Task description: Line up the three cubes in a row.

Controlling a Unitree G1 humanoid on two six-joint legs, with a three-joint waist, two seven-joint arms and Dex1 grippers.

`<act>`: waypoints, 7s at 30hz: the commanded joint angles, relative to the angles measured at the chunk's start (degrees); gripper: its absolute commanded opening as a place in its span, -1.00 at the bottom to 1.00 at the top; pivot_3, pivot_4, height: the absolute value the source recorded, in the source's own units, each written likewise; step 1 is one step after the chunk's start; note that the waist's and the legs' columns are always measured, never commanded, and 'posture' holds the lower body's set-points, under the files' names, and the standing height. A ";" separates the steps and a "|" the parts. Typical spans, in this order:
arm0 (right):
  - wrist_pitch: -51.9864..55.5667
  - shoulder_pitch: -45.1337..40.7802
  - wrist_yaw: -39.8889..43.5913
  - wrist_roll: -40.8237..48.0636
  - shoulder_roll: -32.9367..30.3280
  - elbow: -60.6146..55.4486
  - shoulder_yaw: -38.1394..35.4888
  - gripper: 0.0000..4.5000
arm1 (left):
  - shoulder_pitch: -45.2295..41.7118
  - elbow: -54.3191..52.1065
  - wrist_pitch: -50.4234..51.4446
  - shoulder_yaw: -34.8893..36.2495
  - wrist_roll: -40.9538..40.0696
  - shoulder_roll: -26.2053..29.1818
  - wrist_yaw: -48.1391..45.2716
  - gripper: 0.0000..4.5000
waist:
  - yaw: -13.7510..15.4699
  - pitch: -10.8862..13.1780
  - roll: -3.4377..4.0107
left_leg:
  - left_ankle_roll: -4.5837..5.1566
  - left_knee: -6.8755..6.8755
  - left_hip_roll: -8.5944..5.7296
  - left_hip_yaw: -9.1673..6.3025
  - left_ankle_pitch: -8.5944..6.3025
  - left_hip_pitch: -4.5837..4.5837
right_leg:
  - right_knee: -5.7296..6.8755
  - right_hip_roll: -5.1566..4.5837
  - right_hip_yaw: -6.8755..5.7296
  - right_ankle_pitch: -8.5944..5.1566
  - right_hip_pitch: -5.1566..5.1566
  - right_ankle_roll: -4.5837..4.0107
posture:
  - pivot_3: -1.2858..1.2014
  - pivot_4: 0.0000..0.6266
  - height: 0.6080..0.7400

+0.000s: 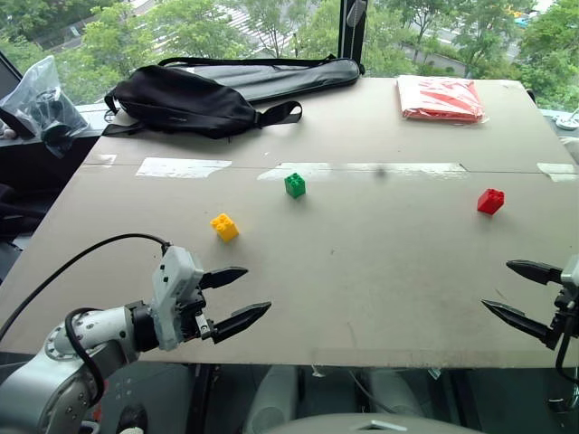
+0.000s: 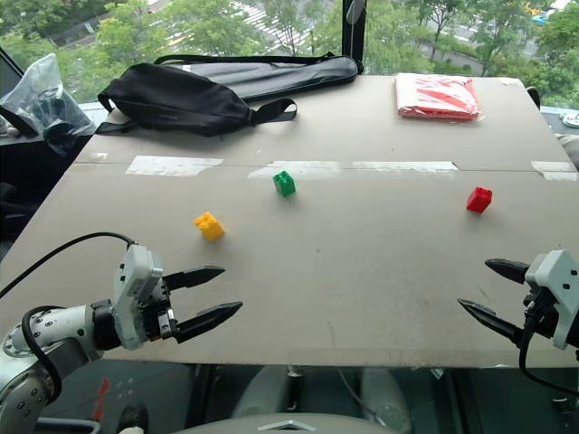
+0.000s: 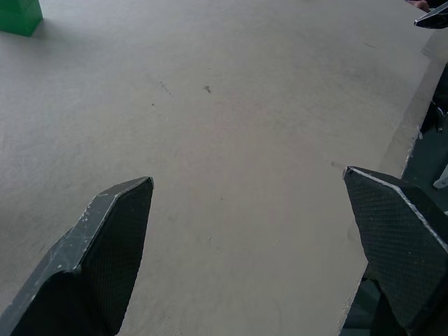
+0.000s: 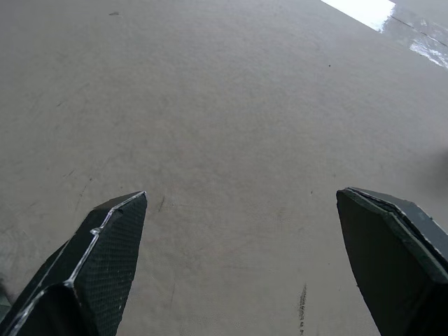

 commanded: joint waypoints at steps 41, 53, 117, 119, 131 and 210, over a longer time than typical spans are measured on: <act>21.28 -56.41 -57.95 -18.50 23.19 30.30 13.89 0.98 | -23.82 -8.70 0.69 -11.01 -9.42 -4.25 13.55 0.98 | -1.10 0.05 0.11 | -0.26 0.11 -0.14 0.51 0.23 -0.94 | 0.92 0.16 0.34 0.06 -1.50 0.08 | 0.03 -0.52 1.00; 16.56 -59.82 -53.64 -19.66 20.82 38.32 15.41 0.98 | -23.53 -10.47 0.93 -10.79 -13.37 -2.59 16.48 0.98 | -1.74 0.05 0.10 | -0.25 0.11 -0.14 0.57 0.24 -0.93 | 0.91 0.16 0.37 0.06 -1.50 0.08 | 0.03 -0.52 1.00; -15.69 -57.36 14.14 -16.43 10.33 37.49 44.62 -0.43 | 1.58 -6.72 -13.55 2.42 -5.15 1.82 -5.24 1.00 | -0.36 0.06 0.07 | 0.00 0.32 -0.05 0.22 0.08 -0.80 | 0.79 0.11 -0.02 0.07 -1.20 0.03 | 0.03 -0.52 1.00; -17.89 -57.98 15.51 -17.39 10.66 39.85 45.24 -0.43 | 0.88 -6.50 -13.34 2.50 -5.32 2.08 -5.13 1.00 | -0.40 0.06 0.07 | 0.00 0.32 -0.05 0.22 0.08 -0.80 | 0.80 0.11 -0.02 0.07 -1.20 0.03 | 0.03 -0.52 1.00; -22.29 -58.32 18.66 -16.69 11.51 43.04 42.88 0.97 | -3.03 -3.49 -11.04 0.74 -5.13 1.66 -3.07 1.00 | -0.42 0.06 0.07 | -0.07 0.32 -0.05 0.22 0.12 -0.79 | 0.79 0.11 -0.02 0.08 -1.20 0.03 | 0.03 -0.52 1.00; 4.28 -1.95 -4.84 9.26 0.87 -22.61 -2.70 1.00 | -58.32 47.07 -19.98 -41.36 39.53 -14.10 -19.78 -0.45 | -0.06 0.16 -0.30 | 0.04 0.95 -0.20 -0.16 0.07 -0.87 | 0.94 0.24 -0.27 0.12 -0.77 0.16 | 0.03 -0.52 1.00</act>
